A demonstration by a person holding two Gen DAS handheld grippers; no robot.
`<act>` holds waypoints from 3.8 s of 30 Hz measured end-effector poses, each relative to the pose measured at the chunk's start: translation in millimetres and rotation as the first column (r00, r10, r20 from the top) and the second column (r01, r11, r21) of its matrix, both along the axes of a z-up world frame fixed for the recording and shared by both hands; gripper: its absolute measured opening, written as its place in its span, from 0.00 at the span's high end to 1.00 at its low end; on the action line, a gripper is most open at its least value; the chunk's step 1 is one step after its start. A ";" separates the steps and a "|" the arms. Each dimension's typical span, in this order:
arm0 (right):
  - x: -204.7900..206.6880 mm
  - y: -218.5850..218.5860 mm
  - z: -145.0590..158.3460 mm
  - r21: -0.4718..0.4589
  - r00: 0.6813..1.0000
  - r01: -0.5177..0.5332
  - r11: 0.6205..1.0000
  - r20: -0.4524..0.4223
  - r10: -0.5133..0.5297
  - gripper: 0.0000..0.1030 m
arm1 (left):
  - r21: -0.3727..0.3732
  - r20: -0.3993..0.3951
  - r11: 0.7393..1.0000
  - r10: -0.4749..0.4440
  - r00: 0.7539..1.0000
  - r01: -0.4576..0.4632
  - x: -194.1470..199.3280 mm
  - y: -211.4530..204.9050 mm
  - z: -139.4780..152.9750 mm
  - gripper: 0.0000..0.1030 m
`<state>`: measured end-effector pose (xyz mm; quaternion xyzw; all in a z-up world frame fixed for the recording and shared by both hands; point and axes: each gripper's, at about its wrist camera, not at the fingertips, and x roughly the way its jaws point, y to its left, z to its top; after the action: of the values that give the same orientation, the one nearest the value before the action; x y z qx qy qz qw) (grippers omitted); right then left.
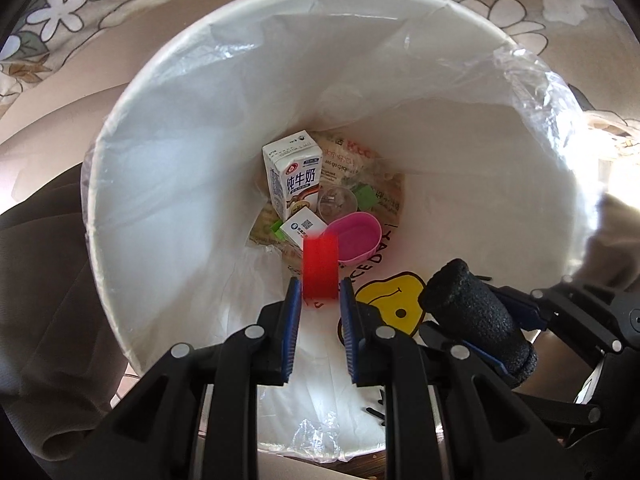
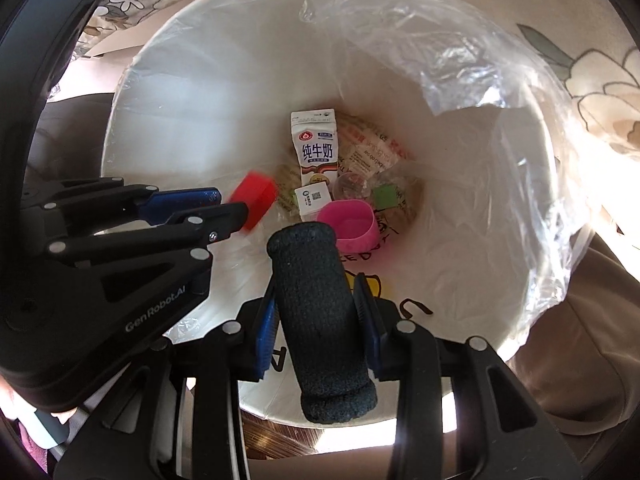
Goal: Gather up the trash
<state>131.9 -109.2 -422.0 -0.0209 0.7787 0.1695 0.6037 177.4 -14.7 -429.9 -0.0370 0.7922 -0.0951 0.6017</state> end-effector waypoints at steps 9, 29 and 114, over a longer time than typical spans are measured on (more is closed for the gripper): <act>4.3 -4.4 2.3 -0.006 0.999 0.029 1.000 0.017 -0.029 0.41 | 0.010 0.023 1.000 0.008 1.000 -0.009 0.7 2.2 5.5 0.46; -7.3 -15.5 74.8 0.027 0.986 0.003 1.000 0.169 -0.008 0.41 | 0.034 0.218 0.999 -0.016 0.976 0.009 -4.1 16.4 75.8 0.32; -220.8 -52.4 427.6 0.062 0.321 0.190 0.980 0.939 -0.122 0.15 | 0.163 0.886 0.986 -0.128 0.446 -0.041 -192.0 17.6 415.9 0.07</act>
<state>-88.9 -161.6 5.7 -0.0577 0.2928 0.0445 0.9534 -14.6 2.9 -14.1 0.0875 0.3629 -0.0518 0.9263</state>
